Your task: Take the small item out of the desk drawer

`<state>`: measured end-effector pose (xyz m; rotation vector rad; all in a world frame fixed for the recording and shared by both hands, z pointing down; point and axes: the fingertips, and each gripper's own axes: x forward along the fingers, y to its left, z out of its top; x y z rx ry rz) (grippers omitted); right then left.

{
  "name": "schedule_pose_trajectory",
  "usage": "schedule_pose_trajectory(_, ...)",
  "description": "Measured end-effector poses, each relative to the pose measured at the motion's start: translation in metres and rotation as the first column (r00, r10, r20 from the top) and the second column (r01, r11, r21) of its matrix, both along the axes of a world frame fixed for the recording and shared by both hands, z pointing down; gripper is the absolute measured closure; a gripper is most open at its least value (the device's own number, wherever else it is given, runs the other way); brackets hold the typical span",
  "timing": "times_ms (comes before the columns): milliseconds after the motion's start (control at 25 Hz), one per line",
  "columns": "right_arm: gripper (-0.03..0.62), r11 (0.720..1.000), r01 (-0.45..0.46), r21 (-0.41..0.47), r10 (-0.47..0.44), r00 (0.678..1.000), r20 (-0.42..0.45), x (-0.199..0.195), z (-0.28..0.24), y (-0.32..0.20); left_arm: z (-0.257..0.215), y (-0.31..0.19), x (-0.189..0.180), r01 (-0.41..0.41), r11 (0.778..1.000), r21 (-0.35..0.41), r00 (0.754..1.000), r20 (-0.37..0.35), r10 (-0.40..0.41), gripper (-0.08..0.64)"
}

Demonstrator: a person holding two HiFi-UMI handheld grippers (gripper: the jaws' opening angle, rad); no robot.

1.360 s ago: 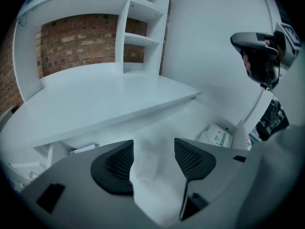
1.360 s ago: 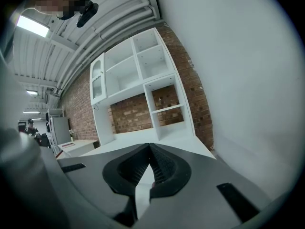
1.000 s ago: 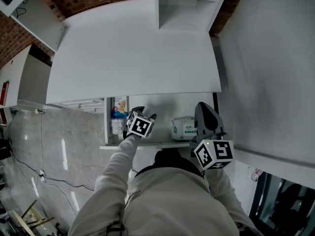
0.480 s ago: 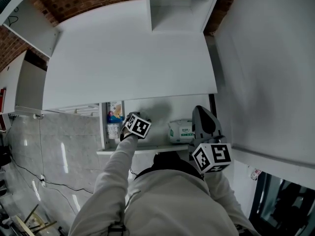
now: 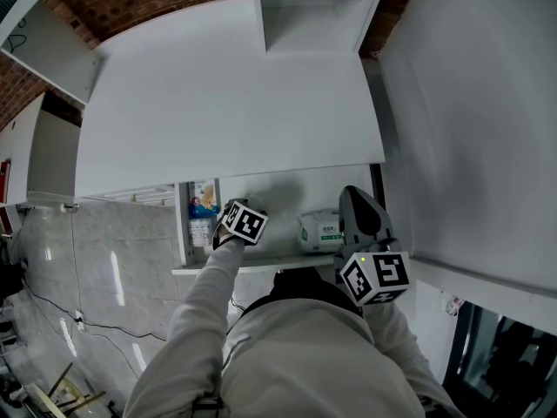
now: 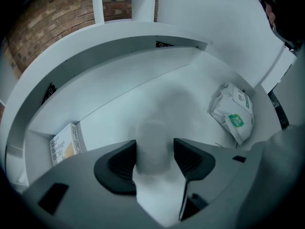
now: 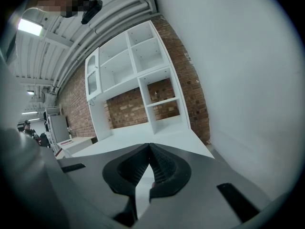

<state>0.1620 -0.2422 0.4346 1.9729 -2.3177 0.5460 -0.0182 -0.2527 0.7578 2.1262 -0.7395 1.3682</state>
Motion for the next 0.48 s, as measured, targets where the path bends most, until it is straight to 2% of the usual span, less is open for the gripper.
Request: schedule_pose_trajectory(480, 0.565, 1.000, 0.009, 0.007, -0.009, 1.000, 0.002, -0.0020, -0.0021, 0.0029, 0.0006, 0.0055, 0.0053, -0.038, 0.999, 0.016, 0.999, 0.039, 0.037, 0.360)
